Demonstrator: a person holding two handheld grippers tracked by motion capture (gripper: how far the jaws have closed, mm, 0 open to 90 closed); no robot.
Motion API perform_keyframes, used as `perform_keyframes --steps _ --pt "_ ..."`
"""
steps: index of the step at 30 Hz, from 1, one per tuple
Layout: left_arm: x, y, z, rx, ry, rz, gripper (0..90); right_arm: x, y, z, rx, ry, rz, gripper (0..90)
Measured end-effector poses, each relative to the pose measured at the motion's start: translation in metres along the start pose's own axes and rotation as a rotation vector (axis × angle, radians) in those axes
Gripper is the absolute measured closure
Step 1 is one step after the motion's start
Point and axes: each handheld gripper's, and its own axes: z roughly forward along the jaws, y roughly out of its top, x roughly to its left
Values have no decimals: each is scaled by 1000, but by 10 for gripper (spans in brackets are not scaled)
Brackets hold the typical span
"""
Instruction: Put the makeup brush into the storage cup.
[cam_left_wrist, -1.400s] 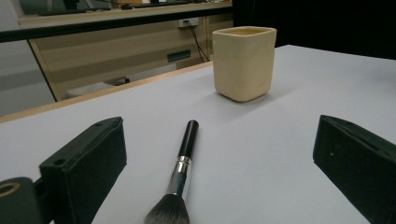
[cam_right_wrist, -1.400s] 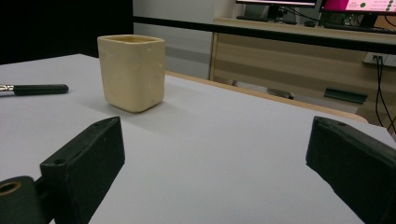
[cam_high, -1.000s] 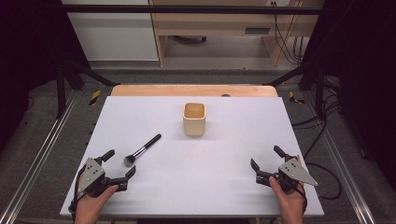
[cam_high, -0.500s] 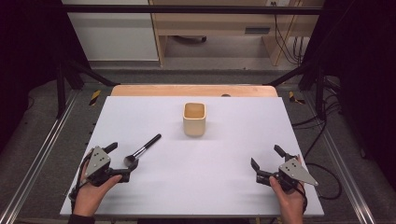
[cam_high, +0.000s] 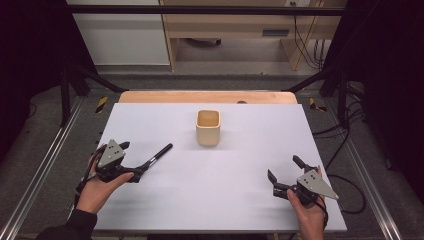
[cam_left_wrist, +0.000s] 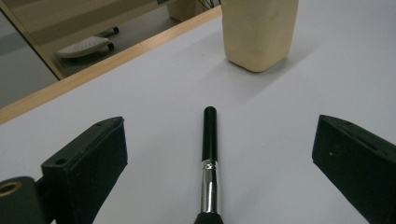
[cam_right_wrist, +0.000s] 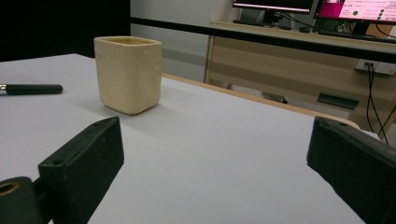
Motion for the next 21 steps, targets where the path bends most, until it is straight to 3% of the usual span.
perform_keyframes --steps 3,10,17,21 --pt "-2 5 3 31 -9 22 29 1 0 -1 4 4 -12 40" --pt "-5 11 17 75 4 24 27 -2 1 -5 -3 -5 4 39" --pt "2 16 39 120 -18 37 28 3 2 -2 5 -1 -10 38" --pt "4 17 46 137 -19 25 28 3 2 -1 7 1 -16 38"
